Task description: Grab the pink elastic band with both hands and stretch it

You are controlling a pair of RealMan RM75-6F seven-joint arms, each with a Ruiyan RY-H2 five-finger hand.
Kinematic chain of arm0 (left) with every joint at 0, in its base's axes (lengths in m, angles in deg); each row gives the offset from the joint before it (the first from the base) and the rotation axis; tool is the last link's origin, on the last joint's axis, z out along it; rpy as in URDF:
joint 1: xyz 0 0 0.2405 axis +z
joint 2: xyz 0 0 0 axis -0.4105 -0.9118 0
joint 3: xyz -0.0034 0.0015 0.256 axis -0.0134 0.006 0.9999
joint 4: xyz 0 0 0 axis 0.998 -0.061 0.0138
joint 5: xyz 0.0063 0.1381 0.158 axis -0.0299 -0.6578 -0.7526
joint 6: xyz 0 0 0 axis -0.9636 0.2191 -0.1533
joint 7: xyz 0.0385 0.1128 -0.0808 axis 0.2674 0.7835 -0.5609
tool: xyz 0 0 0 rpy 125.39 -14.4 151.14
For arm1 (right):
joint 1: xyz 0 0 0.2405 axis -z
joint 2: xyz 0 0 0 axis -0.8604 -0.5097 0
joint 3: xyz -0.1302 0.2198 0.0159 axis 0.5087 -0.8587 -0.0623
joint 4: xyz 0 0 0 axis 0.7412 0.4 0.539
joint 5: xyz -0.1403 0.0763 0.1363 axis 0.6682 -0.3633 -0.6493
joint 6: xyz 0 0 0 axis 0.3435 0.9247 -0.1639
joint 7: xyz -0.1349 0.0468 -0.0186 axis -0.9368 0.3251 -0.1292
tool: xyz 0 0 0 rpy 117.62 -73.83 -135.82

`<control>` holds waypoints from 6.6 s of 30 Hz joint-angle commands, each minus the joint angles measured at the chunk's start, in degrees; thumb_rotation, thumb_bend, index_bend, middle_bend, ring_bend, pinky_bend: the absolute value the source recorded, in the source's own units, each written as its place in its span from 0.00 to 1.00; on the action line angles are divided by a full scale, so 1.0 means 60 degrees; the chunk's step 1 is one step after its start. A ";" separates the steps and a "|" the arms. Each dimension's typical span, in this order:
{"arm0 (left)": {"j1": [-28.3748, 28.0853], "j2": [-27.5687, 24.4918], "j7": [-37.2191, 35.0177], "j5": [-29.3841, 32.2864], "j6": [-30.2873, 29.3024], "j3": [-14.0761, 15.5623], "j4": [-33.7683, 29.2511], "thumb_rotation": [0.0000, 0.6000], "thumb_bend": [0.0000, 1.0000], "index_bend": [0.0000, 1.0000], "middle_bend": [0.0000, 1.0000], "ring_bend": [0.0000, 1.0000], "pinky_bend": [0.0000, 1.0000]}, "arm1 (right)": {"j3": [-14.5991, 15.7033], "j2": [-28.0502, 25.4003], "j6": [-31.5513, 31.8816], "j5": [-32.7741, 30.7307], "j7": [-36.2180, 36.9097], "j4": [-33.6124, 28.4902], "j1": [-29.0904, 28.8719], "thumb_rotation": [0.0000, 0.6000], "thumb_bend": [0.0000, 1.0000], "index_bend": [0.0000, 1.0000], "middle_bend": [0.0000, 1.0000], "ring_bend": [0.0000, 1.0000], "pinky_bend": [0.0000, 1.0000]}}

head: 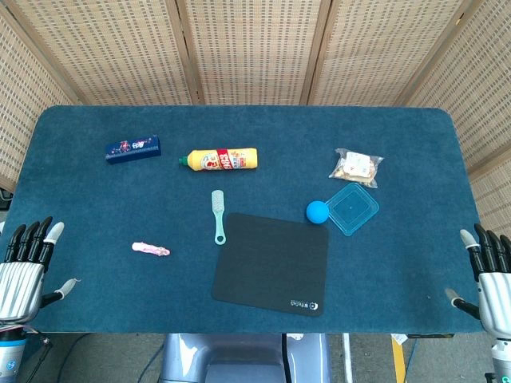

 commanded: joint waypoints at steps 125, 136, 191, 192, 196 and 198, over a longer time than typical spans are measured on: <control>-0.4046 0.3678 -0.1443 0.3302 0.5825 -0.0399 0.4925 1.00 0.49 0.77 0.00 0.00 0.00 | 0.0137 -0.0165 -0.1040 -0.0454 0.0689 -0.0025 -0.0414 1.00 0.00 0.03 0.00 0.00 0.00; -0.4020 0.3161 -0.4417 0.2563 0.5673 -0.0624 0.4389 1.00 0.49 0.79 0.00 0.00 0.00 | 0.0146 -0.0125 -0.1069 -0.0511 0.0612 -0.0039 -0.0415 1.00 0.00 0.03 0.00 0.00 0.00; -0.8821 0.4555 -0.9317 0.4681 0.9743 -0.2938 0.2208 1.00 0.48 0.82 0.00 0.00 0.00 | -0.0579 0.0569 -0.2937 0.4157 0.3059 0.1676 -0.6019 1.00 0.21 0.43 0.13 0.00 0.00; -0.8851 0.4599 -0.9255 0.4771 0.9765 -0.2950 0.2248 1.00 0.48 0.82 0.00 0.00 0.00 | -0.0600 0.0647 -0.2984 0.4165 0.2922 0.1735 -0.6114 1.00 0.23 0.43 0.13 0.00 0.00; -0.8921 0.4697 -0.9118 0.4932 0.9853 -0.2971 0.2336 1.00 0.48 0.82 0.00 0.00 0.00 | -0.0565 0.0827 -0.3074 0.4241 0.2671 0.1894 -0.6350 1.00 0.28 0.43 0.13 0.00 0.00; -0.8937 0.4734 -0.9083 0.4965 0.9879 -0.2993 0.2370 1.00 0.48 0.82 0.00 0.00 0.00 | -0.0543 0.0886 -0.3114 0.4337 0.2402 0.2018 -0.6455 1.00 0.29 0.43 0.13 0.00 0.00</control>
